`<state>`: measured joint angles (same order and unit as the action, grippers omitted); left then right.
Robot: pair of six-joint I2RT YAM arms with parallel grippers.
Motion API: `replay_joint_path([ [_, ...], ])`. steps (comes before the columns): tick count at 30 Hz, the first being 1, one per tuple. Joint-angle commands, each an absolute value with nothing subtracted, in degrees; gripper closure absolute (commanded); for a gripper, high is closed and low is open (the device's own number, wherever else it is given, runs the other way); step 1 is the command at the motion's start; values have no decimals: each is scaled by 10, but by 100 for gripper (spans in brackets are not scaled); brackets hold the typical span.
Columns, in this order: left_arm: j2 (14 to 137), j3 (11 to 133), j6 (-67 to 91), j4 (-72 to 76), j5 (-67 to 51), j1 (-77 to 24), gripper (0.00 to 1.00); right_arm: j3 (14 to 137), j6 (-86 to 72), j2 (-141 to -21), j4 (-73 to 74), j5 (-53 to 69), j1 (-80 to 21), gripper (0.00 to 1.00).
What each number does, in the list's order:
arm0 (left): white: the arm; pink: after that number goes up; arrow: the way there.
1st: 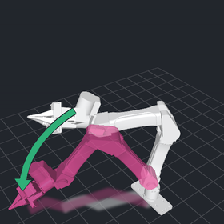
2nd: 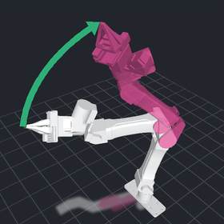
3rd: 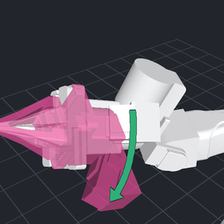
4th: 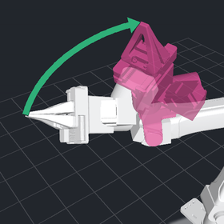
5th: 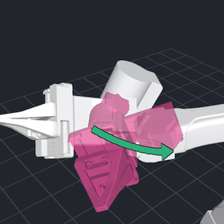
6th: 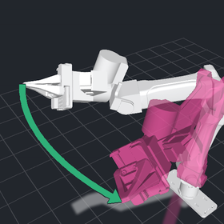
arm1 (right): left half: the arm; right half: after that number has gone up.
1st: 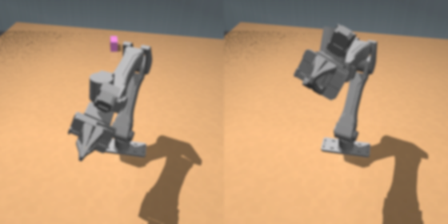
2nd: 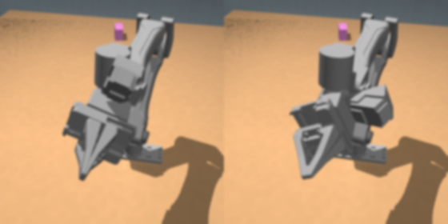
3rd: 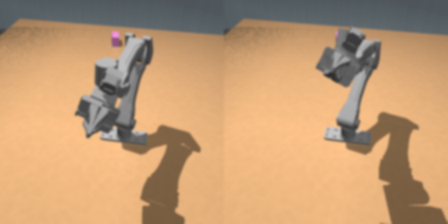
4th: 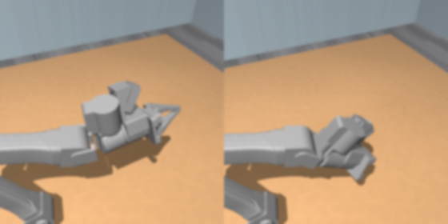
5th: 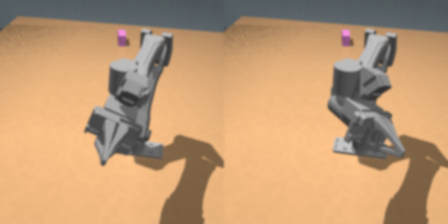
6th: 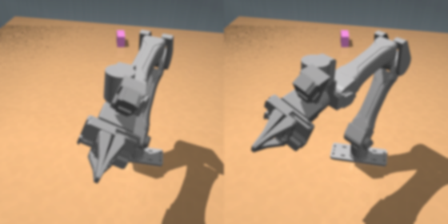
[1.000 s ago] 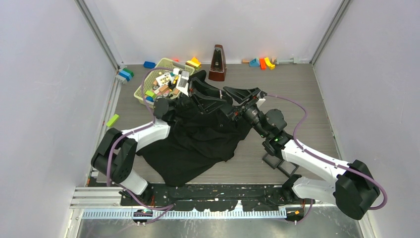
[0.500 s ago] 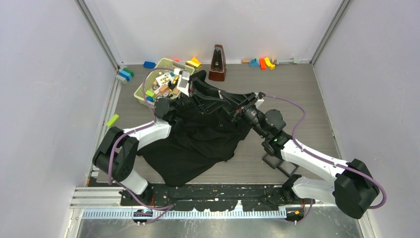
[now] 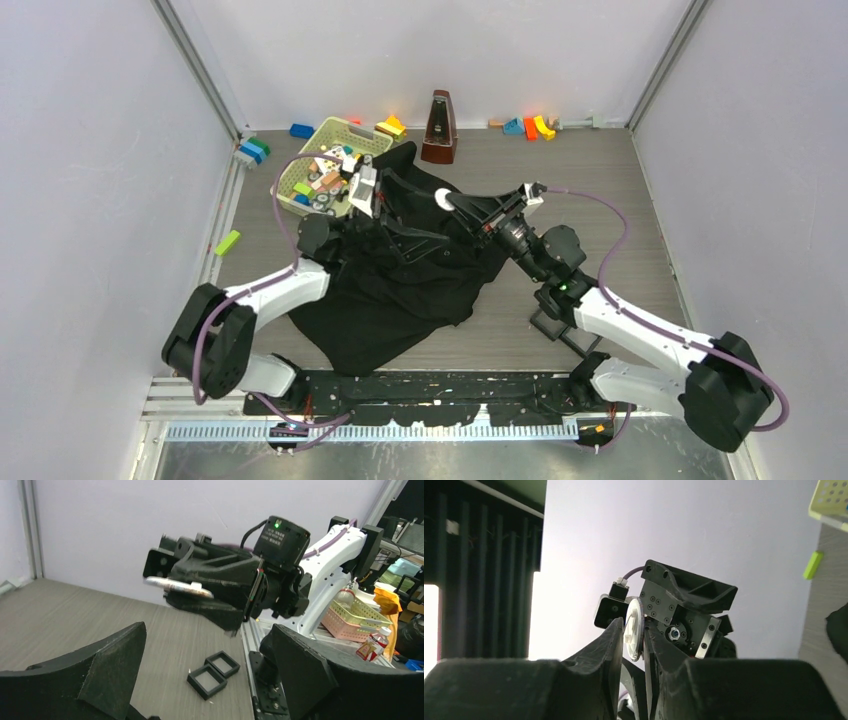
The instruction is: Remove the brooch from the garment
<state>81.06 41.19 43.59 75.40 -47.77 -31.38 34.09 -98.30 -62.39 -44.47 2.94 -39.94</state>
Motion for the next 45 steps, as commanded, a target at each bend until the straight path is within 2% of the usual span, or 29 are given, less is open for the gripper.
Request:
replay_joint_path([
  [1, 744, 387, 404, 678, -483, -309, 0, 350, -845, -562, -375, 21, -400, 74],
  [7, 642, 361, 370, 462, -390, -308, 0, 371, -659, -496, -232, 3, -399, 74],
  [11, 569, 351, 466, 313, -235, -304, 0, 371, -572, -476, -198, -11, -399, 74],
  [13, 563, 357, 495, 306, -230, -303, 2, 366, -535, -473, -202, 3, -399, 74],
  [16, 598, 405, 547, 284, -278, -303, 10, 352, -496, -471, -229, 37, -398, 74],
  [18, 631, 429, 584, 281, -319, -303, 23, 346, -474, -471, -242, 58, -398, 74],
  [20, 664, 433, 633, 330, -363, -303, 32, 342, -456, -472, -254, 77, -398, 74],
  [22, 689, 430, 663, 383, -394, -302, 35, 343, -447, -472, -258, 89, -398, 74],
  [24, 706, 429, 675, 410, -411, -301, 39, 344, -445, -473, -264, 99, -398, 74],
  [27, 725, 426, 692, 448, -425, -301, 53, 349, -451, -477, -266, 108, -398, 74],
  [28, 731, 426, 699, 461, -429, -301, 55, 350, -452, -478, -266, 112, -398, 74],
  [34, 744, 420, 720, 510, -443, -301, 53, 348, -458, -481, -268, 111, -398, 75],
  [45, 724, 401, 723, 498, -421, -284, 51, 345, -457, -473, -245, 74, -398, 76],
])
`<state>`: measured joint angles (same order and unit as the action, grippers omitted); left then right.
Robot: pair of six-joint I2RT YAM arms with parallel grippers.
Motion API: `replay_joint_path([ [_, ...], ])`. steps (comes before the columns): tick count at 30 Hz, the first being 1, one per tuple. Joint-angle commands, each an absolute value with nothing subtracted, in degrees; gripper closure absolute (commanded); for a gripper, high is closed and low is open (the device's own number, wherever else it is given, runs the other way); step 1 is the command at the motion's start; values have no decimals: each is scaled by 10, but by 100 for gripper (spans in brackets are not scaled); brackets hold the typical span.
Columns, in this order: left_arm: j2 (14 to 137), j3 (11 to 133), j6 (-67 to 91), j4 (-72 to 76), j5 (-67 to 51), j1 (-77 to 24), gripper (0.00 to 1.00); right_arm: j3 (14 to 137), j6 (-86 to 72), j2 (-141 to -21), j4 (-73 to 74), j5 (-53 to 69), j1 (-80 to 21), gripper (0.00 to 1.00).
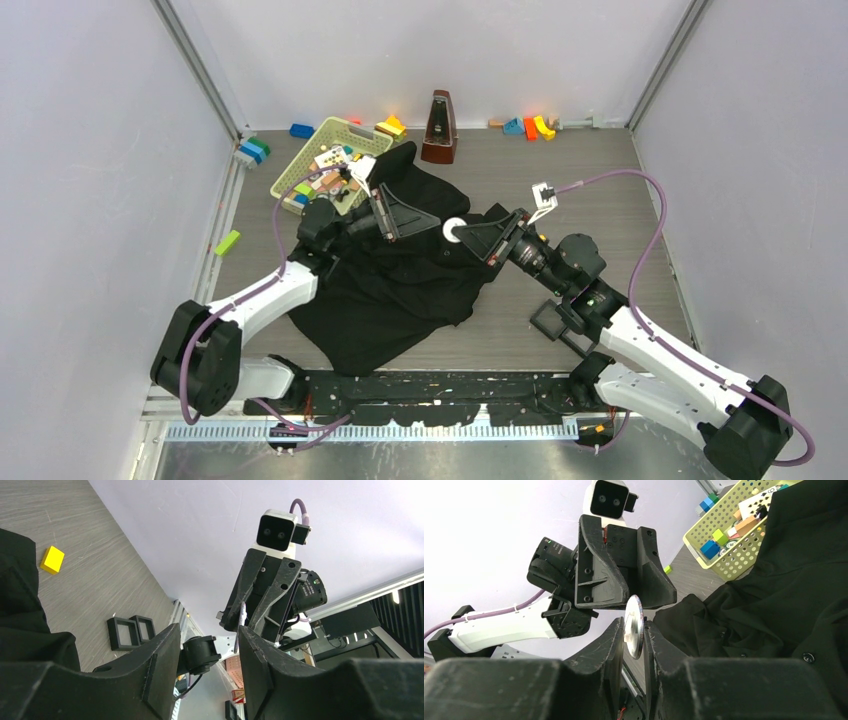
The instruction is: Remove the brooch from the garment
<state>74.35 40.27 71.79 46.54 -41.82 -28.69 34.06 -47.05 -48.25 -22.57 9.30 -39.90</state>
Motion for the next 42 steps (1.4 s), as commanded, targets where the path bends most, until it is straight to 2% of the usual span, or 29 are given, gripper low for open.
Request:
replay_joint_path([
  [1, 726, 401, 726, 499, -421, -284, 51, 345, -458, -473, -246, 75, -398, 76],
  [5, 741, 406, 747, 541, -443, -284, 51, 349, -460, -480, -248, 84, -398, 76],
  [11, 772, 415, 782, 593, -487, -285, 58, 350, -472, -491, -262, 95, -398, 76],
  [17, 785, 420, 796, 608, -501, -286, 60, 354, -477, -502, -267, 102, -398, 76],
  [26, 795, 425, 802, 618, -517, -287, 76, 355, -480, -508, -266, 105, -398, 76],
  [29, 797, 426, 800, 619, -519, -289, 89, 356, -482, -512, -271, 107, -398, 76],
  [31, 799, 428, 797, 619, -519, -289, 98, 356, -484, -515, -275, 112, -398, 69],
  [32, 800, 428, 796, 618, -518, -289, 100, 356, -485, -517, -278, 115, -398, 55],
  [34, 801, 427, 792, 614, -515, -289, 100, 356, -491, -519, -281, 117, -398, 38],
  [36, 799, 427, 782, 598, -511, -288, 100, 356, -497, -520, -281, 116, -398, 29],
  [42, 794, 429, 757, 564, -513, -288, 100, 363, -502, -505, -267, 104, -396, 25],
])
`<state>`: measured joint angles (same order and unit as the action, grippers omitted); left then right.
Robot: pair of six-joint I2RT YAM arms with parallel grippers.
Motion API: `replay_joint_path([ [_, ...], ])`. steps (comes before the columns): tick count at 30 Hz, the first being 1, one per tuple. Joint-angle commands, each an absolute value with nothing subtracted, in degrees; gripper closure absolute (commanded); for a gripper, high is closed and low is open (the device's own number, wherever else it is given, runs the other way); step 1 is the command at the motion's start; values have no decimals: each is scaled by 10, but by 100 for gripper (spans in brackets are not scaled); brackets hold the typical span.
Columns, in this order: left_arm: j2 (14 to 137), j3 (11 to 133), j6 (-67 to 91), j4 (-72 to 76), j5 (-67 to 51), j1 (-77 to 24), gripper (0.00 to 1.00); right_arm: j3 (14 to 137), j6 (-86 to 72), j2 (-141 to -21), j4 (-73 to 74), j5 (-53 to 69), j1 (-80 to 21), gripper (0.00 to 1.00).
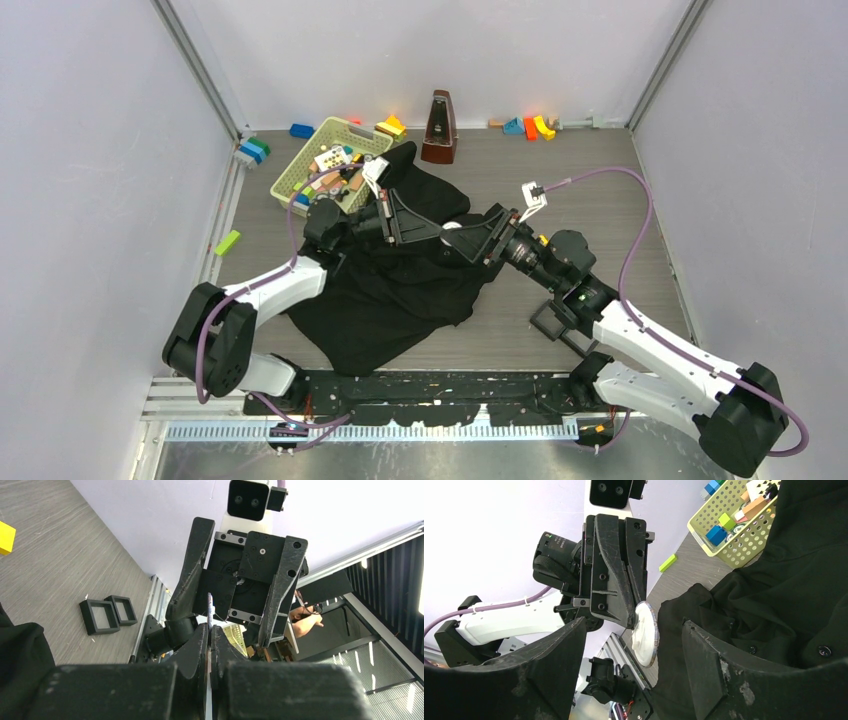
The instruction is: Remove the brooch from the garment
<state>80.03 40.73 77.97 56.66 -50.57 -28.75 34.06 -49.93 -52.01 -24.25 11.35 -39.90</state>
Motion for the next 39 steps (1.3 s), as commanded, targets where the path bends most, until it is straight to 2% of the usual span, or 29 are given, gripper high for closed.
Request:
replay_joint_path([
  [1, 793, 430, 756, 563, -514, -288, 100, 364, -504, -499, -259, 99, -394, 25],
  [6, 792, 430, 749, 554, -515, -288, 100, 362, -515, -484, -252, 68, -391, 26],
  [8, 792, 430, 750, 556, -516, -288, 100, 361, -518, -484, -249, 64, -390, 30],
  [10, 791, 431, 751, 558, -518, -288, 100, 357, -526, -485, -250, 63, -388, 37],
  [13, 788, 432, 751, 558, -523, -288, 100, 348, -540, -482, -259, 60, -382, 56],
  [17, 785, 432, 751, 562, -534, -288, 100, 344, -547, -488, -263, 63, -379, 69],
  [29, 787, 434, 754, 562, -536, -282, 100, 353, -552, -526, -275, 115, -378, 70],
  [39, 799, 433, 771, 583, -532, -279, 100, 344, -550, -524, -280, 128, -376, 77],
])
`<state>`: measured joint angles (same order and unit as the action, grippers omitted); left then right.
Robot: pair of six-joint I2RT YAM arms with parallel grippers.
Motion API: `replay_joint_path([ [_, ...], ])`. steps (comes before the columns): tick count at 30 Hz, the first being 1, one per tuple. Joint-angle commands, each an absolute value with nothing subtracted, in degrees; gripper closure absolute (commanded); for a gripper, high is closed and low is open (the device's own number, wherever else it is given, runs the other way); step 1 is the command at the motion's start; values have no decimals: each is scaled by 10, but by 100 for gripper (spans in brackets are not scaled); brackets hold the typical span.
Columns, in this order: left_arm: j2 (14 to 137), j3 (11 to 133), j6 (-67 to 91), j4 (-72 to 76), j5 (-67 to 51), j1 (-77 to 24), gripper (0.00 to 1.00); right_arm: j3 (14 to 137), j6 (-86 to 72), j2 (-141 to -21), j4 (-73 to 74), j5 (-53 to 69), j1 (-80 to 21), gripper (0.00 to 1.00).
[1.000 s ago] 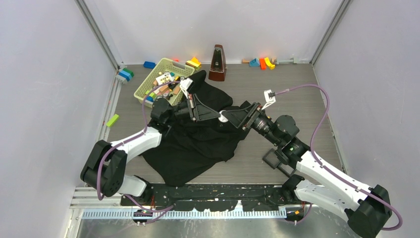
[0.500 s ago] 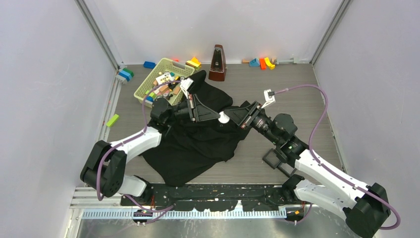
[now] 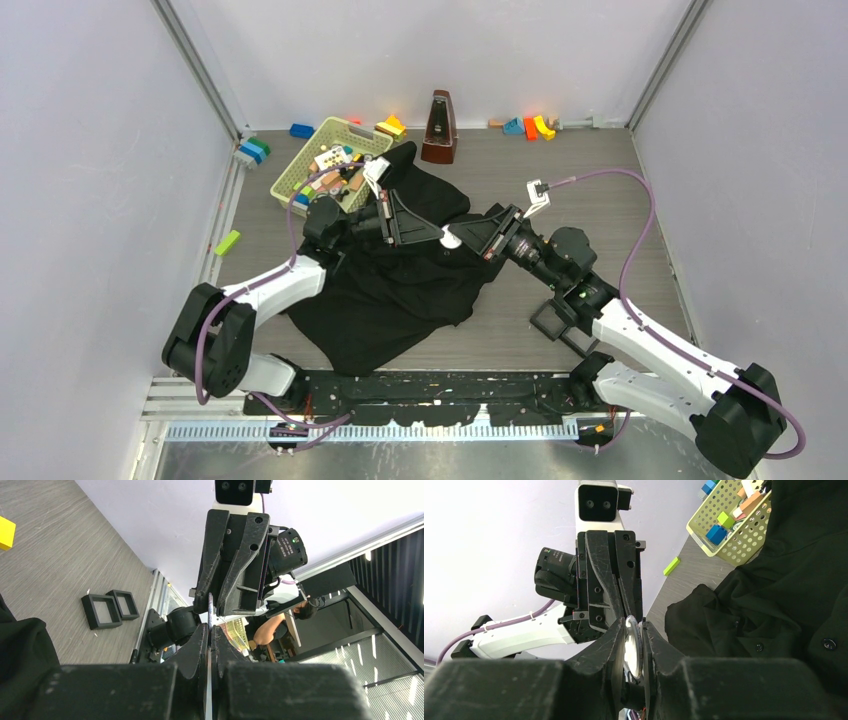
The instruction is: Remove the brooch from the garment
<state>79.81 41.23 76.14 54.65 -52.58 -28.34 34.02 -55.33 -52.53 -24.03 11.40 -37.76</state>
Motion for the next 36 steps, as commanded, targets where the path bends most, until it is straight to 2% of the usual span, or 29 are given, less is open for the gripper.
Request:
replay_joint_path([
  [1, 802, 434, 775, 589, -532, -279, 100, 343, -548, -525, -282, 131, -376, 77],
  [15, 816, 434, 803, 624, -532, -274, 100, 345, -543, -535, -284, 158, -376, 74],
  [27, 826, 434, 833, 659, -527, -273, 100, 345, -527, -541, -278, 167, -376, 84],
  [36, 833, 427, 850, 682, -520, -273, 100, 355, -499, -572, -269, 167, -376, 85],
])
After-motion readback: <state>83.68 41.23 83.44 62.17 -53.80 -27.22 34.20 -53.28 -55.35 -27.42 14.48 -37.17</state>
